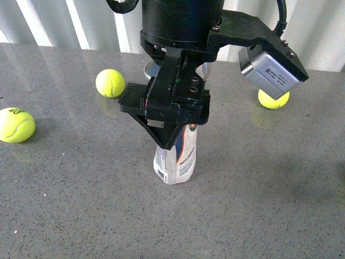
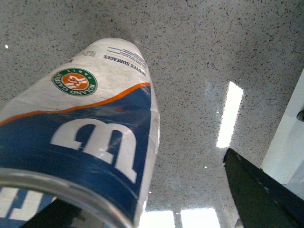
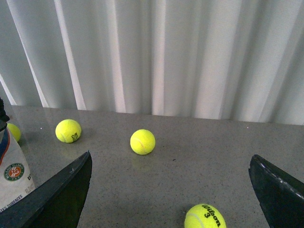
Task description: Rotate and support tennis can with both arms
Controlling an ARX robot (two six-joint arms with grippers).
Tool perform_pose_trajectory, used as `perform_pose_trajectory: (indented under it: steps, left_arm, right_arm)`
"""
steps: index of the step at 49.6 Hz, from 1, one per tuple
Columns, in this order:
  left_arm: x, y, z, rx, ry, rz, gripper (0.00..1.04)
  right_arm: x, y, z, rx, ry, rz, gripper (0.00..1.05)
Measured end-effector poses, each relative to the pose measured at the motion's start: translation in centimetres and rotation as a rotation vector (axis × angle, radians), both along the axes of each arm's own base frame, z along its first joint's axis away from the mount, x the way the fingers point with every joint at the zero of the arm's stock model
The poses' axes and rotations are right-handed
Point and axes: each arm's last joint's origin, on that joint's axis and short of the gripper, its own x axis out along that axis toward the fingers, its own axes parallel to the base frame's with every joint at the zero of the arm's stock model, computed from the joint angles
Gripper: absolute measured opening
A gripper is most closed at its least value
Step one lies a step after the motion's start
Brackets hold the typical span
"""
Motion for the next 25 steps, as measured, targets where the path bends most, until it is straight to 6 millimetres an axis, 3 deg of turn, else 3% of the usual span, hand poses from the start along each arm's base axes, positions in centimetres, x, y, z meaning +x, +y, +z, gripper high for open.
perform_pose_trajectory:
  steps: [9, 16, 22, 25]
  left_arm:
    - [0.1, 0.1, 0.5, -0.019, -0.013, 0.008, 0.97]
    - [0.5, 0.8, 1.8, -0.103, -0.064, 0.054, 0.97]
    - [1.2, 2.3, 5.3, -0.373, -0.197, 0.195, 0.98]
    - [1.5, 4.0, 7.8, -0.548, -0.315, 0.340, 0.98]
  right_arm:
    - [0.0, 0.0, 0.0, 0.000, 0.000, 0.000, 0.97]
    - [0.0, 0.0, 0.0, 0.000, 0.000, 0.000, 0.97]
    - [0.0, 0.0, 0.0, 0.000, 0.000, 0.000, 0.97]
    - [0.0, 0.0, 0.0, 0.000, 0.000, 0.000, 0.97]
